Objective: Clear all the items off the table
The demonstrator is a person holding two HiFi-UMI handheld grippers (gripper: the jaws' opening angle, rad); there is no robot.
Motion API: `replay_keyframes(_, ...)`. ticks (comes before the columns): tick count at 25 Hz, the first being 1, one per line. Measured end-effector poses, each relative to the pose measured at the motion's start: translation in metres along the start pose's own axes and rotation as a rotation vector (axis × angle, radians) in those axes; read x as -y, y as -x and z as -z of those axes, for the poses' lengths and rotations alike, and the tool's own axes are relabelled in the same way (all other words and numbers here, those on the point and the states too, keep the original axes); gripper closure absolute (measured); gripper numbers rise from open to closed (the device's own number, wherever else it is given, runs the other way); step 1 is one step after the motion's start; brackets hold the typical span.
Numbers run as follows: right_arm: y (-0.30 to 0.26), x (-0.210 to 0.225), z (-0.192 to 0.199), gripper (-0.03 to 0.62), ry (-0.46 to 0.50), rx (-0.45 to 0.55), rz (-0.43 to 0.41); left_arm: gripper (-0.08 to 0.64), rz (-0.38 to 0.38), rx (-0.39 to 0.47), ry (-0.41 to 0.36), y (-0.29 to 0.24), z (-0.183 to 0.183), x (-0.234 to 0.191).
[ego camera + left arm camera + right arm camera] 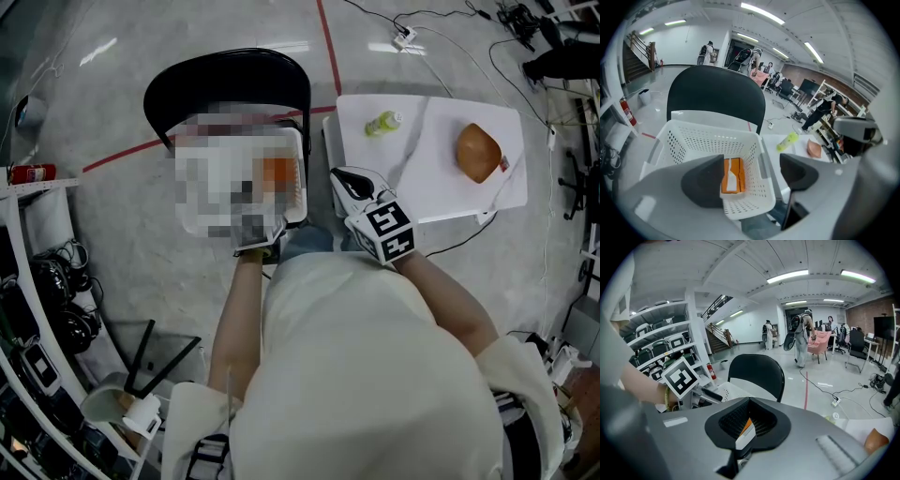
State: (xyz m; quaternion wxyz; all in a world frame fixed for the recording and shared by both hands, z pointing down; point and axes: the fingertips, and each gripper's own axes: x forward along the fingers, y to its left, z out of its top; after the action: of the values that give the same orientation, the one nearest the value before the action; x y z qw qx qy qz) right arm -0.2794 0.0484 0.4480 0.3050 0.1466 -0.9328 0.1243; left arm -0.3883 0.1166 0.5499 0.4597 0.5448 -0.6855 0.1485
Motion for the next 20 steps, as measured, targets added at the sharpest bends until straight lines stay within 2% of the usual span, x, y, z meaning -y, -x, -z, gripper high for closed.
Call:
replay_keyframes(2, -0.002, -0.003, 0.0, 0.594, 0.005, 0.001, -0.008, 0.204, -0.004, 0.002, -0.001, 0.002, 0.0, 0.0)
replay_keyframes(7, -0.003, -0.007, -0.002, 0.594, 0.025, 0.007, -0.019, 0.308, -0.021, -0.01, -0.034, 0.008, 0.003, -0.001)
replay_keyframes(11, -0.001, -0.009, -0.002, 0.594, 0.026, 0.015, -0.017, 0.478, -0.085, 0.0, -0.039, 0.016, 0.005, -0.009)
replay_keyframes(14, 0.001, -0.008, -0.001, 0.594, 0.024, 0.02, -0.014, 0.549, -0.109, 0.022, -0.031, 0.022, 0.002, -0.01)
replay_keyframes(20, 0.004, -0.009, -0.004, 0.594, 0.026, 0.03, -0.009, 0.551, -0.085, 0.027, -0.022, 0.027, -0.002, -0.005)
